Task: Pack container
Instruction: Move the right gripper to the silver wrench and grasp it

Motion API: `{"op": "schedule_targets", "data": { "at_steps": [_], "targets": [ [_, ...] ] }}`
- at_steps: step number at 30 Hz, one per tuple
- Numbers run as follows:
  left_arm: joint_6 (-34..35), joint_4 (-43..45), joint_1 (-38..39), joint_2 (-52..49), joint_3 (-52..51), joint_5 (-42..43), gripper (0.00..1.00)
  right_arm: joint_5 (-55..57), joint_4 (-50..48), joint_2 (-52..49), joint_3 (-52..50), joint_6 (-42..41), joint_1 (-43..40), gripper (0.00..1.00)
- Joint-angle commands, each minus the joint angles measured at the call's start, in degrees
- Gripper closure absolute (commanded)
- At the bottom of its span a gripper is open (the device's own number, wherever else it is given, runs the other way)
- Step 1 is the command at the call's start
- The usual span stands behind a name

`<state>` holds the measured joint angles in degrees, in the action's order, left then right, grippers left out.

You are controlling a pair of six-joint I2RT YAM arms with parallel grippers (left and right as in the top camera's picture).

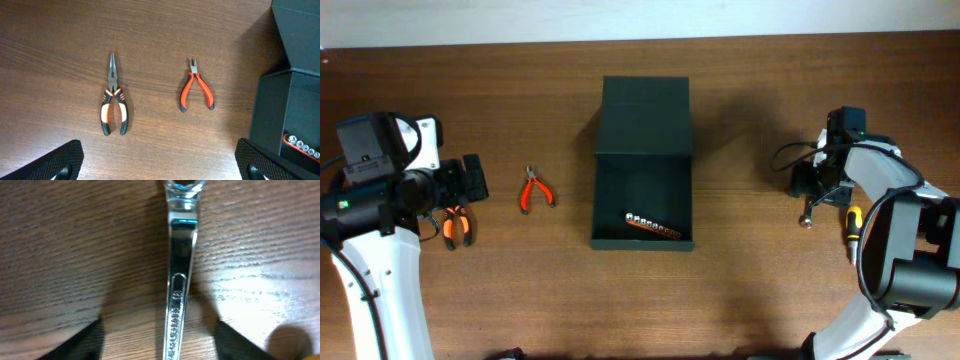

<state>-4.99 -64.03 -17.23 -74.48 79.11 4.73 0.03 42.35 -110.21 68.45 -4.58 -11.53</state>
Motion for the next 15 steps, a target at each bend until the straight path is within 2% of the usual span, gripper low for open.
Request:
{"op": "schedule_targets", "data": {
  "at_steps": [1,4,6,10,12,15],
  "targets": [
    [-1.14,-0.85,-0.28,0.57,0.96,0.85,0.01,0.48,0.33,0.11,-1.07,0.04,0.24,0.47],
    [-1.14,-1.31,-0.28,0.57,0.96,0.85,0.01,0.48,0.35,0.11,-1.07,0.04,0.24,0.5],
    [-1.14,-1.33,-0.28,0.57,0.96,0.85,0.01,0.48,0.48,0.11,-1.07,0.04,0.24,0.59],
    [-1.14,-1.36,-0.28,0.57,0.96,0.87,0.01,0.48,0.44,0.11,-1.07,0.04,0.24,0.64],
    [-1.14,-1.36,-0.28,0.57,0.96,0.85,0.01,0.48,0.44,0.11,-1.07,0.04,0.24,0.71],
    [-1.14,-1.36,-0.28,0.57,0.96,0.85,0.01,0.48,0.44,0.11,-1.07,0.04,0.24,0.73]
  ]
}}
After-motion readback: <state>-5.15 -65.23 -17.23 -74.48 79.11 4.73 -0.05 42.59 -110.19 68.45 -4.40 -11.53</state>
